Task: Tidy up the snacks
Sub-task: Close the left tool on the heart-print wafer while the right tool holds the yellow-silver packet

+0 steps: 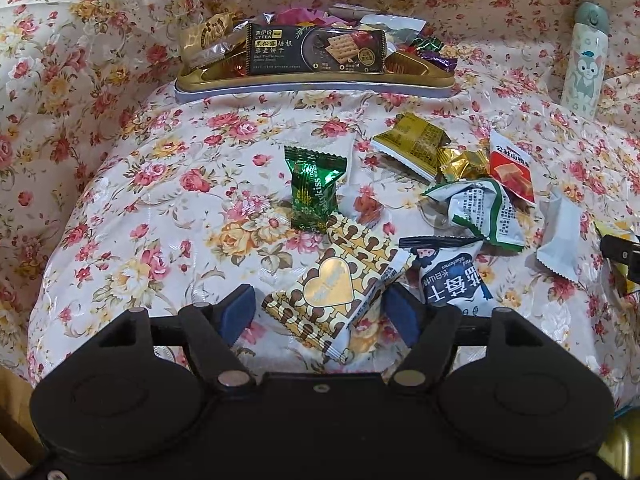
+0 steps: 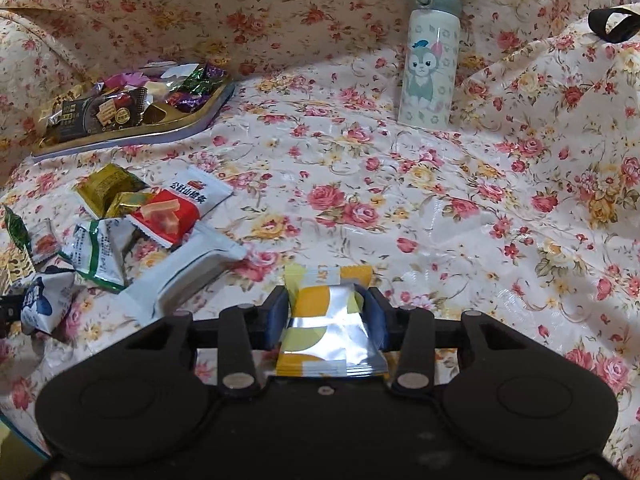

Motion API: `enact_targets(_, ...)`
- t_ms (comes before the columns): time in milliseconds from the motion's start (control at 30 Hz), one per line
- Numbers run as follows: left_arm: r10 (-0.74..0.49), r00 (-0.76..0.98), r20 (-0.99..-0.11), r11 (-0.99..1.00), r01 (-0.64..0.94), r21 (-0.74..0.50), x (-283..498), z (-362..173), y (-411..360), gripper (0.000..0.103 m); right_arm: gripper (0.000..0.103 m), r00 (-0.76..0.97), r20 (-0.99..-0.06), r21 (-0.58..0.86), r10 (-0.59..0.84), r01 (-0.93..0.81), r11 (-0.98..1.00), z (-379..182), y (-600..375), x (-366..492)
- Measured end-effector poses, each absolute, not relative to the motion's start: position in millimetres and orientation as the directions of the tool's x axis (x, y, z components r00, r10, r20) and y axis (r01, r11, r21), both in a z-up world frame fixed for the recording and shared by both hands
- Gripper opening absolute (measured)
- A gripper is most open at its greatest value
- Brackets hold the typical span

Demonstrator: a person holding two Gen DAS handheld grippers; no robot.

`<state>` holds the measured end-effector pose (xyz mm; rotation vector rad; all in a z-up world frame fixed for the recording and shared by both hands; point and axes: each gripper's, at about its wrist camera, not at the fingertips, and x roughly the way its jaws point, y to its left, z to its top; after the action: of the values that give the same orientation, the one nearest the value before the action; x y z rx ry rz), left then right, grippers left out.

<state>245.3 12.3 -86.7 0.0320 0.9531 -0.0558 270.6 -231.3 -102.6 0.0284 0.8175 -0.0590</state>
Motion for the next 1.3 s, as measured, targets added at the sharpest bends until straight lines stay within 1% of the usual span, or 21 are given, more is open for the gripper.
enact_targets(100,-0.031,0.582,-0.812,0.998,0.062,0.006,245,-87,12,0.073,0.042,0.680,-0.733,0.033,-0.014,0.057,0.998,-102,-228,269)
enact_targets(167,-0.029,0.583,-0.812,0.998,0.060,0.008,245,-88,11,0.073,0.042,0.680,-0.733,0.055,0.011,0.043,0.998,-102,-226,268)
enact_targets(367,-0.026,0.579,-0.815,0.998,0.061,0.011,246,-87,11,0.074,0.042,0.695,-0.718,-0.012,-0.037,0.041,0.999,-105,-211,265)
enact_targets(567,-0.039,0.580,-0.814,0.996,0.086,0.014,250,-88,11,0.073,0.043,0.694,-0.719,-0.013,-0.044,0.049,0.999,-105,-209,265)
enact_targets(667,-0.054,0.584,-0.810,0.993,0.113,0.015,250,-87,10,0.066,0.043,0.698,-0.715,-0.014,-0.044,0.049,0.999,-105,-210,263)
enact_targets(733,-0.069,0.585,-0.808,0.991,0.135,0.014,249,-86,7,0.059,0.043,0.700,-0.713,-0.014,-0.045,0.050,0.999,-105,-209,263)
enact_targets(933,-0.084,0.591,-0.802,0.984,0.177,0.028,246,-84,-1,0.045,0.043,0.694,-0.719,-0.005,-0.039,0.050,0.999,-105,-211,264)
enact_targets(1067,-0.088,0.588,-0.804,0.985,0.174,0.019,243,-82,0,0.044,0.042,0.682,-0.731,0.011,-0.030,0.055,0.998,-103,-212,264)
enact_targets(1300,-0.117,0.565,-0.817,0.987,0.155,-0.035,236,-77,8,0.042,0.040,0.666,-0.746,0.050,-0.004,0.062,0.997,-98,-215,252)
